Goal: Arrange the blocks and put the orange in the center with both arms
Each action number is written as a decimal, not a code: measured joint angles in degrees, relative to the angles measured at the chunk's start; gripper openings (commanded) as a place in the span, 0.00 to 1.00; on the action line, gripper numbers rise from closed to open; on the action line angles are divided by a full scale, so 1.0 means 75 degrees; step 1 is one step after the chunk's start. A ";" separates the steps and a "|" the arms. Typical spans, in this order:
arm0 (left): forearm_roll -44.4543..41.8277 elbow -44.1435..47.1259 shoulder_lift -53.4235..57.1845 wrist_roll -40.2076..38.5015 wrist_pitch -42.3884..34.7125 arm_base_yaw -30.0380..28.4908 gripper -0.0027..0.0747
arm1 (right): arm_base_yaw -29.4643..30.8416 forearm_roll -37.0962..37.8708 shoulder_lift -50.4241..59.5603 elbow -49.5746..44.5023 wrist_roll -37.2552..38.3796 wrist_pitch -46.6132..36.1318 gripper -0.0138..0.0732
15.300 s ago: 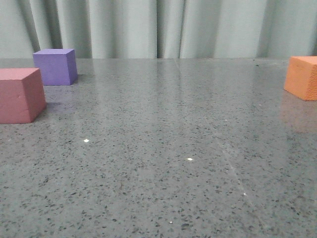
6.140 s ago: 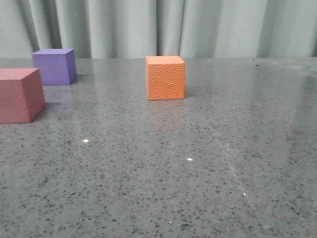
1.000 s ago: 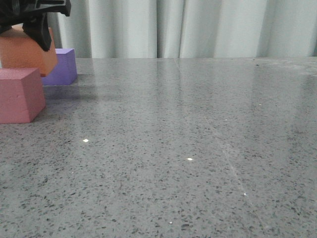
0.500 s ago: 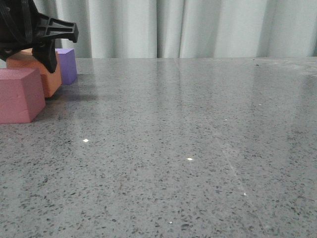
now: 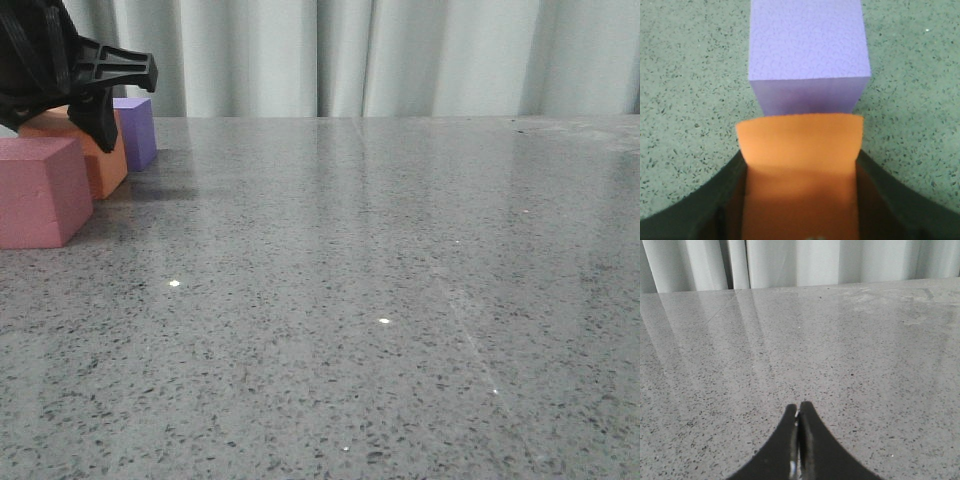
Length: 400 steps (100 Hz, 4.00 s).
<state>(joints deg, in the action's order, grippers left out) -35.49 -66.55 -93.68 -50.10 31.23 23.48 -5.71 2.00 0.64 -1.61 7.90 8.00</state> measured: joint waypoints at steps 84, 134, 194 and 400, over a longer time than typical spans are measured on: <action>0.0871 0.0003 -0.0008 0.0885 -0.0053 -0.0017 0.88 | 0.0000 0.0000 0.0000 0.0000 0.0000 0.0000 0.09; 0.0887 -0.0304 0.2207 0.1447 0.1049 -0.0017 0.80 | 0.0000 0.0000 0.0000 0.0000 0.0000 0.0000 0.09; 0.0887 0.1303 0.6267 0.1877 0.1575 -0.0017 0.01 | 0.0000 0.0000 0.0000 0.0000 0.0000 0.0000 0.09; 0.3164 0.8824 1.2525 0.4935 -0.3575 -0.2801 0.01 | 0.0000 -0.0012 0.0000 0.0000 0.0000 -0.0005 0.09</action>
<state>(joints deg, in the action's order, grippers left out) -11.76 -0.38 0.25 -13.09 4.42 2.47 -5.71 1.91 0.64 -1.61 7.90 7.96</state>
